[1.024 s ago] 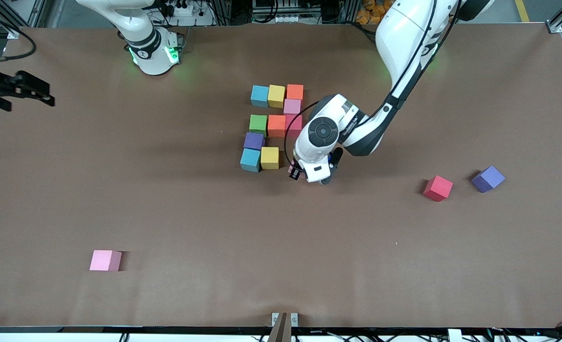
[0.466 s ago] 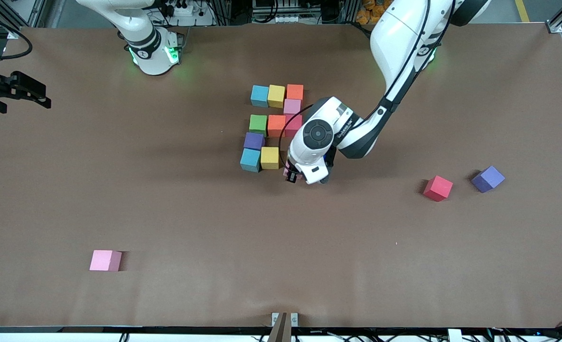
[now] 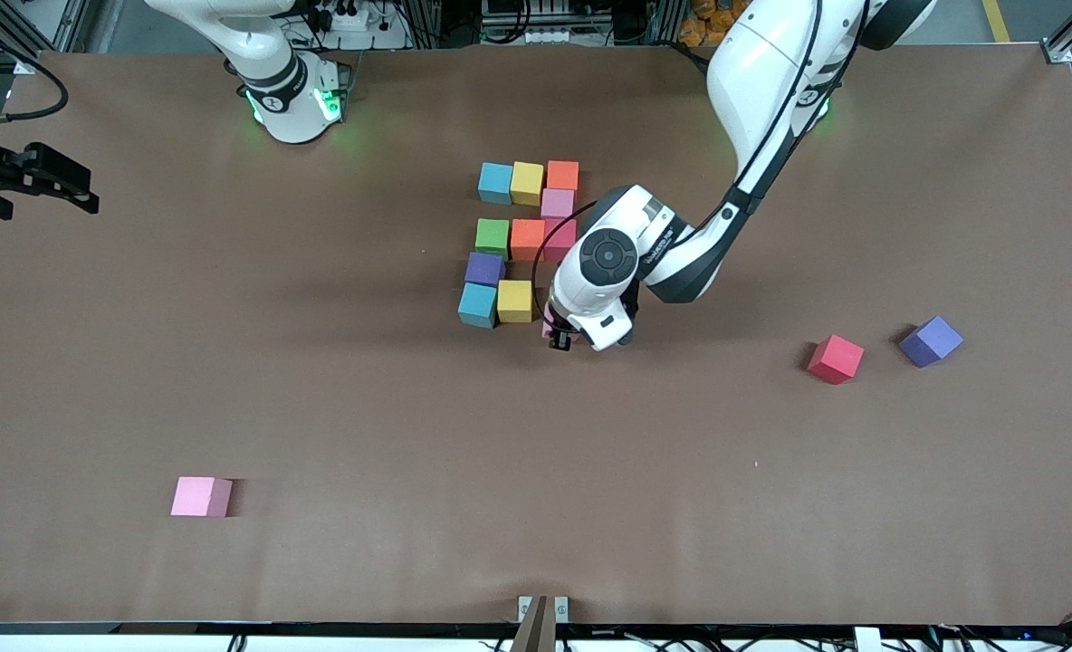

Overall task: Form number 2 with 11 blocks
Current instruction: 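Lower the pink cube into the figure with the left gripper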

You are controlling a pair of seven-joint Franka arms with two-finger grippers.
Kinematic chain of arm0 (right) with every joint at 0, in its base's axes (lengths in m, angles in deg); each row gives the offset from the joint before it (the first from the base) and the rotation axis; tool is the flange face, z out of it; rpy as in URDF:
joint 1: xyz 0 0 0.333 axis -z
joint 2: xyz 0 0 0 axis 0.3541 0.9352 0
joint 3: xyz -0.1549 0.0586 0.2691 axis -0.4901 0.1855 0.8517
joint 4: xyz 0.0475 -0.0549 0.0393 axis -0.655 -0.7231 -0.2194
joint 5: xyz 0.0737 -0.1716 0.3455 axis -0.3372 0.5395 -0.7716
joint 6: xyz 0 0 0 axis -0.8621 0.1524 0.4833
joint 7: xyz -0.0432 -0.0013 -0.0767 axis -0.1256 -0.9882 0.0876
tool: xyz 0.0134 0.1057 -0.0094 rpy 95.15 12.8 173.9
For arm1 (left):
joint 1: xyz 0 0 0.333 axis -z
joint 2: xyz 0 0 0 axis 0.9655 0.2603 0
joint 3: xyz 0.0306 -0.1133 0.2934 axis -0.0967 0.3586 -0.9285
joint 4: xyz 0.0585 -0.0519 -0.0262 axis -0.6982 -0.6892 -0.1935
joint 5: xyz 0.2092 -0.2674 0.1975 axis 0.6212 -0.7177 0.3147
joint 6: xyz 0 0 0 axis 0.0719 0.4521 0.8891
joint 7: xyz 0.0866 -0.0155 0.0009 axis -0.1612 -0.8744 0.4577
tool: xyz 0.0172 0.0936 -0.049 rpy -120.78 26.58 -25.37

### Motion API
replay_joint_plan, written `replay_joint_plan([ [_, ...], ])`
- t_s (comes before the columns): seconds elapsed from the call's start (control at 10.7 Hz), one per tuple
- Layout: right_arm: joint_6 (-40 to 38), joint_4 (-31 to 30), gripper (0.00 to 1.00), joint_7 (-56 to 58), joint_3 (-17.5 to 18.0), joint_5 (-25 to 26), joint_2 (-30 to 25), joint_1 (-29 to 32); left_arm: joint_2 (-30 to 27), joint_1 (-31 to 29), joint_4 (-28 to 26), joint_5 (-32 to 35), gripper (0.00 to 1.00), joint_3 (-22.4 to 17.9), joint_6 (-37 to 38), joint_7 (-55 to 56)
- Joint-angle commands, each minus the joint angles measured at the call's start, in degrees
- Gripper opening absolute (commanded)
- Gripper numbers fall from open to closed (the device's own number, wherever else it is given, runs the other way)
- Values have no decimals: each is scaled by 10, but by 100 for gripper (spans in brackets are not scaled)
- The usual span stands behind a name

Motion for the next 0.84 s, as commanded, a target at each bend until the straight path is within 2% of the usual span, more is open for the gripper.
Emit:
replay_joint_plan([
  [0.0, -6, 15, 100, -10, 3, 12, 5, -3, 4, 4, 11, -6, 13, 0, 11, 40],
  [0.28, -8, 15, 100, -10, 3, 11, 6, -3, 4, 7, -4, 0, 13, 11, 11, 59],
  [0.47, -8, 15, 100, -9, 3, 11, 7, -1, 2, 2, -23, 39, 13, 30, 6, 66],
  [0.74, -8, 15, 100, -7, 3, 11, 7, -1, 0, 2, -37, 46, 13, 32, -12, 73],
])
